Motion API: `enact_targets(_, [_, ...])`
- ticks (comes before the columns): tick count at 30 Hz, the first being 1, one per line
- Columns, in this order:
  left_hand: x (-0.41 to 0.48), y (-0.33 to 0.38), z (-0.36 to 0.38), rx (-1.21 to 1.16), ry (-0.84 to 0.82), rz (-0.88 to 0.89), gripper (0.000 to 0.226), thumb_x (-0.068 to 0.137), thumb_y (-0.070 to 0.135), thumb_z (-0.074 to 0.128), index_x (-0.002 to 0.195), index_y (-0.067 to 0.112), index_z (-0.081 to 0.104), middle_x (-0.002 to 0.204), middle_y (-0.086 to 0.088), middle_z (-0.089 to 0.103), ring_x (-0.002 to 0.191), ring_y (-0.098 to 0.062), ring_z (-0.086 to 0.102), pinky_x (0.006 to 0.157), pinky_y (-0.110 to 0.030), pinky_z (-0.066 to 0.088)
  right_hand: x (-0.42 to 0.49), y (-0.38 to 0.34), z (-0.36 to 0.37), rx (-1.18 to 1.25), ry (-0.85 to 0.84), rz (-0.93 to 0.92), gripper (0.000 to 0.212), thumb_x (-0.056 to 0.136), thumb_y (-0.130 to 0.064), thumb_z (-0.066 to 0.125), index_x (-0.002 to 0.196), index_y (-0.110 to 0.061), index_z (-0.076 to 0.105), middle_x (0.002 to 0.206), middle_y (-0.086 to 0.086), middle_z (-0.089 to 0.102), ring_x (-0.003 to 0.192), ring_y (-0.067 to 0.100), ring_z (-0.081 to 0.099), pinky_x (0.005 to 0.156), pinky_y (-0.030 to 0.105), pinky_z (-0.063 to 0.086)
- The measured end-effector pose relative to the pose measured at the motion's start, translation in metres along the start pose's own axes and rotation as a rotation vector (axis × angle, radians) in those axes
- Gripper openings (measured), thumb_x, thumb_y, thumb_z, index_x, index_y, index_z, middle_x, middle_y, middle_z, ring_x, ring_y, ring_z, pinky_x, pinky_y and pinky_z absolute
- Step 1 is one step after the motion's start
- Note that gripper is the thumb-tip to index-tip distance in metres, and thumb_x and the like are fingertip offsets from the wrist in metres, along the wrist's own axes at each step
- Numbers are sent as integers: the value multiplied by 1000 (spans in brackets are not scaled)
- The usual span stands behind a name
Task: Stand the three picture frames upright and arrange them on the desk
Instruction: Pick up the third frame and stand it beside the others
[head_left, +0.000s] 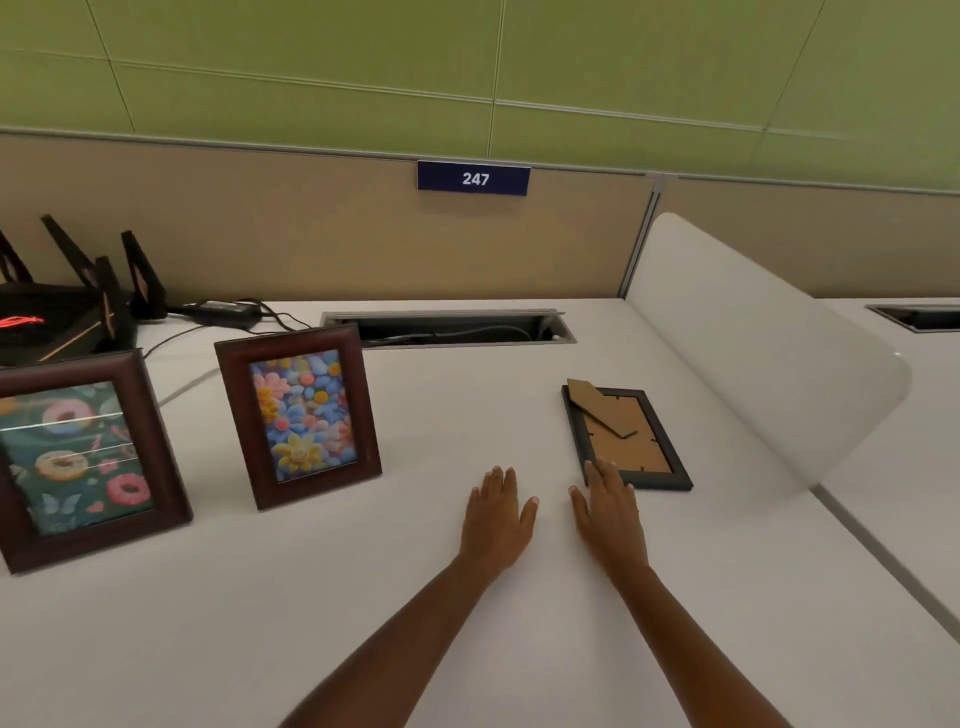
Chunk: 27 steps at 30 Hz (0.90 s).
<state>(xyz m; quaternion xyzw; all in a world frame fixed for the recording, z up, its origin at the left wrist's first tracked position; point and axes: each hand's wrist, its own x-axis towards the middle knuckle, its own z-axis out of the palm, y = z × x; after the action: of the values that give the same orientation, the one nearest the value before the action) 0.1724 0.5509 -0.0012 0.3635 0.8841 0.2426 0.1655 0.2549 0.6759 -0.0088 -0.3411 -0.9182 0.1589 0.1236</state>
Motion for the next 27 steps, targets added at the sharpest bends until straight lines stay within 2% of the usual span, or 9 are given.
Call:
enact_targets(5, [17,34,4,-299,-136,-4,59,99,37,28,147,8,10,158,-11,9,146,-22,9,120,-35,10,14,31,-27,-3,70,151,41,94,-26,42,129,-5,36,143,17,34,135,31,28,112,49,26])
enact_targets(7, [23,46,1,-419,-167,-35,59,99,37,28,147,7,12,158,-11,12,145,-22,13,119,-34,13,19,39,-34,47,82,239,45,93,-24,43,132,-3,34,144,20,32,135,34,28,112,51,25])
enact_targets(12, [42,69,-6,-541,-194,-103,49,100,30,24,138,2,33,146,-17,38,134,-28,36,111,-33,29,31,57,-45,252,48,398,53,94,-22,41,140,-2,23,150,25,19,139,38,19,114,49,22])
enact_targets(16, [53,80,-6,-621,-237,-131,47,100,29,22,134,2,40,140,-18,45,127,-28,42,106,-33,32,40,64,-44,335,52,415,49,94,-18,42,136,2,29,140,27,36,131,39,34,109,47,32])
enact_targets(19, [61,84,-1,-727,-259,-172,36,100,31,22,115,12,49,119,-14,52,105,-19,45,93,-28,34,46,65,-42,359,105,425,44,94,-17,42,132,4,36,132,27,46,123,38,42,104,45,36])
enact_targets(20, [64,85,0,-765,-246,-192,36,100,31,23,113,11,50,118,-13,52,103,-18,45,93,-29,35,48,66,-42,377,133,443,41,94,-16,42,129,5,40,128,27,49,119,38,45,101,44,38])
enact_targets(24, [75,87,2,-925,-190,-310,41,99,23,27,131,3,42,119,-15,52,104,-21,47,92,-30,38,58,68,-46,493,240,544,33,92,-12,44,118,5,52,118,24,60,109,36,54,93,39,44])
enact_targets(27, [76,88,2,-977,-166,-354,44,98,16,31,141,7,25,139,-13,41,126,-28,42,106,-37,36,64,66,-48,567,268,619,32,90,-9,47,118,4,52,121,23,59,111,36,54,94,39,44])
